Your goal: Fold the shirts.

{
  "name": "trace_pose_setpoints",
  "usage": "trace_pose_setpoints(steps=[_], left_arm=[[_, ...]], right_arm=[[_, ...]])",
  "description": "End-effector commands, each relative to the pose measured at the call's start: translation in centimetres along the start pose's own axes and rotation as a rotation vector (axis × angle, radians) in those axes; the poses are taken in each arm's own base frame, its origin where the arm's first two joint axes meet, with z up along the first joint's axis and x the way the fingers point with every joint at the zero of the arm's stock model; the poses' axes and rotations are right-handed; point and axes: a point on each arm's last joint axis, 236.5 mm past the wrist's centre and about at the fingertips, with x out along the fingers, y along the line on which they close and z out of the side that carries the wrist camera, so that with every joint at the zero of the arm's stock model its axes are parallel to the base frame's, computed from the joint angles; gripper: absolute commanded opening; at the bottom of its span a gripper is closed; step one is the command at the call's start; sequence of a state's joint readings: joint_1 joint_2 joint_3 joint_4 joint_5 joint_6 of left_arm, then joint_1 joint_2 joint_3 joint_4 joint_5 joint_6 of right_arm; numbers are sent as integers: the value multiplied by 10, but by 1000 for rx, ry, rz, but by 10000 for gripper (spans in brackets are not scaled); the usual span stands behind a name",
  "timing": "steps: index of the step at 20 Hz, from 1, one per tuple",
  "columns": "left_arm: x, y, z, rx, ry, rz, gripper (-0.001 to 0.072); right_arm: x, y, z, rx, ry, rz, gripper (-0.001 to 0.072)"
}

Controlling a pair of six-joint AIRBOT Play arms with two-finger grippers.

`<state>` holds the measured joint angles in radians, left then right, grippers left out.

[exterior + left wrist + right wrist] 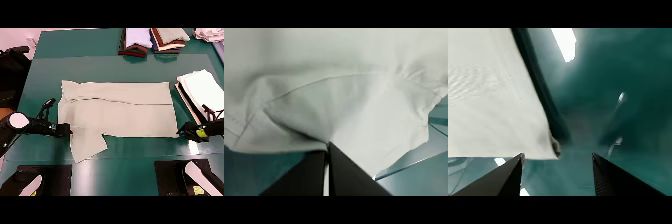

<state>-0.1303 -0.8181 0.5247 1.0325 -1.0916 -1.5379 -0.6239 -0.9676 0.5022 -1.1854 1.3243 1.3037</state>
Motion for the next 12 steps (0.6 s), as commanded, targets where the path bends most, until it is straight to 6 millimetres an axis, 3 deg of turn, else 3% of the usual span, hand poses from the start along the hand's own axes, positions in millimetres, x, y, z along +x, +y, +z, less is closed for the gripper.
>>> trace_pose_setpoints(steps=[1,3,4,6,7,9,12], left_arm=[[-1,1,4,5,-18,4,24],[-1,1,4,6,-17,5,24],[-1,2,4,9,-15,10,24],[-1,5,-3,15,14,21,23],[-1,7,-8,21,35,32,22],[-7,13,-17,49,76,69,21],[-36,20,-28,88,28,135,22]], right_arm=[[27,21,-1,-16,41,73,478],[33,35,8,-79,37,67,425],[34,43,12,-122,38,58,324],[30,60,16,-208,45,48,53],[27,68,17,-245,44,47,15],[15,80,17,-334,37,19,15],[-18,70,12,-458,-8,-112,15]])
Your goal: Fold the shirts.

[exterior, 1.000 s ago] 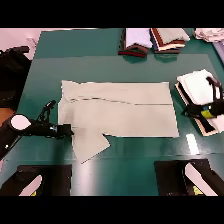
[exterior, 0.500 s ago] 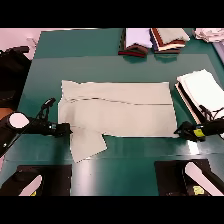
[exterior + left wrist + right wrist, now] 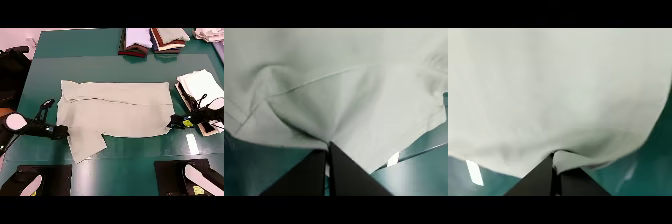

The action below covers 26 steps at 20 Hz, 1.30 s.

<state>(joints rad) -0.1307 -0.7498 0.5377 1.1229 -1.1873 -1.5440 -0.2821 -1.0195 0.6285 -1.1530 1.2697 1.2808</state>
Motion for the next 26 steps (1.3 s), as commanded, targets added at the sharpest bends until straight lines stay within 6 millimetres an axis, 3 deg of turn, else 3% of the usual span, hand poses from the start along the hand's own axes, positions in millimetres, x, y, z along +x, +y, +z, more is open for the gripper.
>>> trace_pose_setpoints(steps=[1,5,7,10,12,15,19,22,26], left_arm=[[-29,13,-24,26,-4,91,22],[-53,6,-75,59,80,86,23],[-57,5,-78,67,75,86,23],[-61,3,-43,49,-44,94,23],[-62,7,-11,45,-107,119,22],[-57,16,41,79,-162,169,23],[-46,26,112,120,-222,227,25],[-29,37,142,128,-226,259,25],[-20,40,165,128,-281,259,26]], right_arm=[[-35,-3,-15,-125,9,-132,15],[-68,-13,-47,-172,12,-239,15],[-78,-12,-45,-189,-50,-261,15],[-81,-9,-36,-164,-97,-260,15],[-85,-8,-19,-161,-96,-254,15],[-93,-6,27,-154,-145,-248,15],[-85,16,91,-128,-179,-119,15],[-69,26,125,-138,-154,-81,15],[-43,37,148,-176,-102,-73,17]])
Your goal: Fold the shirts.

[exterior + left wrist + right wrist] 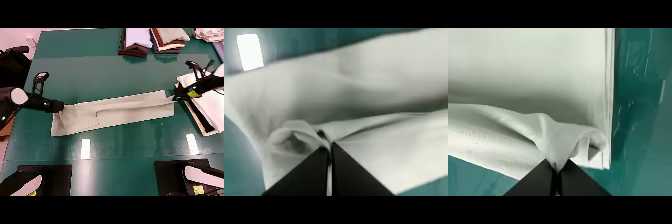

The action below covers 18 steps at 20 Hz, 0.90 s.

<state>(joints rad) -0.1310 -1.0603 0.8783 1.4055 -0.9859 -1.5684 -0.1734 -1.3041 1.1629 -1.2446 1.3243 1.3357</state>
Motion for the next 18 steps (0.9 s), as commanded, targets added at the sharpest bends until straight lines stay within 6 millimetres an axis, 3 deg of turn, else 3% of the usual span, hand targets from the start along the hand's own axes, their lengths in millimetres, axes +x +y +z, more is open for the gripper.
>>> trace_pose_setpoints(steps=[1,2,3,4,7,8,10,15,18], left_arm=[[11,4,24,6,-64,11,28],[8,3,28,8,-71,10,167],[4,2,31,9,-74,9,437],[-1,0,34,10,-74,6,546],[-16,-7,43,5,-73,-11,544],[-17,-11,43,-4,-70,-28,506],[-17,-20,39,-26,-54,-68,37],[-23,-54,56,-120,-114,-216,25],[-25,-62,57,-146,-113,-256,25]], right_arm=[[23,10,25,-21,20,29,79],[26,8,31,-21,22,29,291],[27,7,35,-22,24,29,425],[26,4,39,-17,19,28,452],[18,-12,40,-26,18,26,453],[17,-19,36,-21,26,27,453],[21,-41,20,46,57,39,455],[59,-42,-13,226,100,317,462],[84,-25,-10,273,98,429,458]])
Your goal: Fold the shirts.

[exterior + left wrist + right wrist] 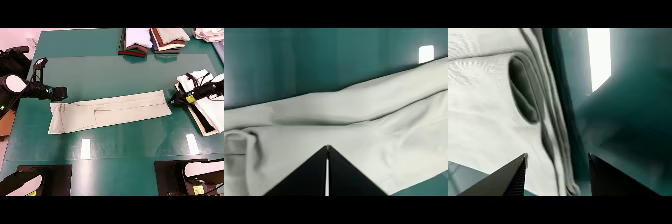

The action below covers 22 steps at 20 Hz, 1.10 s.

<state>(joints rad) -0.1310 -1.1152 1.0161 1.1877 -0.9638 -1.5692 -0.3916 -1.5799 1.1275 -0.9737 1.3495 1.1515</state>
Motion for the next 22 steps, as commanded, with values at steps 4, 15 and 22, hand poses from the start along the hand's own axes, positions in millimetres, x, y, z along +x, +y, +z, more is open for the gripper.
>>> trace_pose_setpoints(steps=[4,15,22], left_arm=[[2,-34,6,-34,-33,-104,24],[138,-157,-65,157,178,-208,24],[184,-203,-73,222,239,-246,23]], right_arm=[[46,32,11,-21,-19,153,355],[-65,150,27,-272,-376,199,15],[-111,246,6,-472,-401,243,14]])
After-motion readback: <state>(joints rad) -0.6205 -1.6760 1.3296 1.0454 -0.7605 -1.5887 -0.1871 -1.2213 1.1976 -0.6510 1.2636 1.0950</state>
